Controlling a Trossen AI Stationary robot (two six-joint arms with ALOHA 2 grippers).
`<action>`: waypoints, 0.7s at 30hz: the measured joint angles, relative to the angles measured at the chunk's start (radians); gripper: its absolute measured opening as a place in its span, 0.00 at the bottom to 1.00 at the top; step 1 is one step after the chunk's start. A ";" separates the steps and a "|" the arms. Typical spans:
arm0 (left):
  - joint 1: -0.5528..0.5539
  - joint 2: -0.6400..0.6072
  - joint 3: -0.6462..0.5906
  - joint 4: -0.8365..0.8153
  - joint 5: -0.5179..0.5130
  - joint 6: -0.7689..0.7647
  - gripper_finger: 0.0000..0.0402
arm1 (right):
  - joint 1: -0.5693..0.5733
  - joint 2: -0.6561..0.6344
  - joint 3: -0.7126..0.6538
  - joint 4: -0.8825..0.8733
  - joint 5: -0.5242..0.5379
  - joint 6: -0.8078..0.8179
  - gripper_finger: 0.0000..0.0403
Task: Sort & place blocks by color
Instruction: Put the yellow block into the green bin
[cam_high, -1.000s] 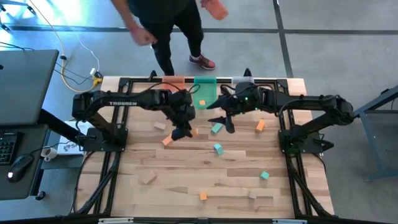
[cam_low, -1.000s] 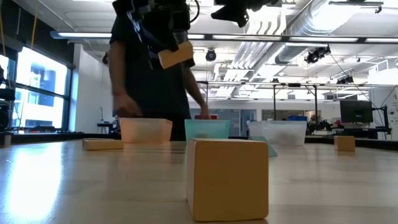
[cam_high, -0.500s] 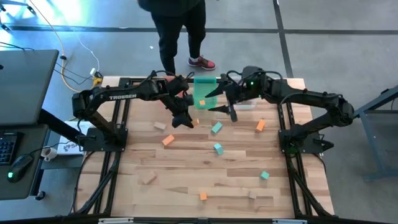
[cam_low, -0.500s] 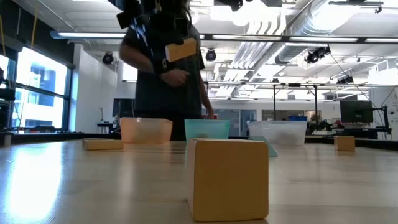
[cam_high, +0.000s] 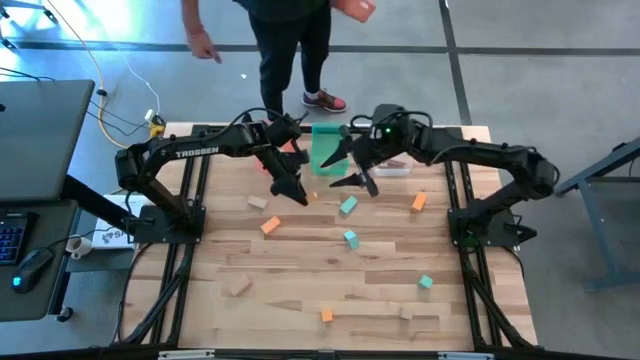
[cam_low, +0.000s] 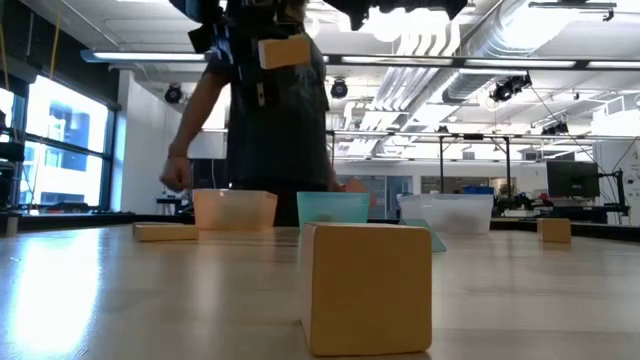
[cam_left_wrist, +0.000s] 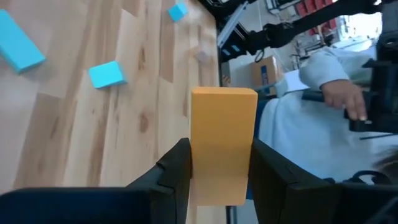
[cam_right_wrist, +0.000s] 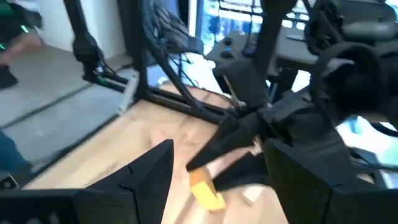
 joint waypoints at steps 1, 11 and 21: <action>0.000 0.000 0.000 0.000 0.003 -0.001 0.25 | 0.000 0.007 0.000 0.013 -0.016 0.014 0.59; 0.027 0.000 0.000 0.150 0.193 -0.137 0.26 | 0.012 0.068 0.000 0.054 -0.071 0.022 0.58; 0.032 0.000 0.000 0.342 0.264 -0.285 0.26 | 0.080 0.102 0.000 0.096 -0.052 0.086 0.58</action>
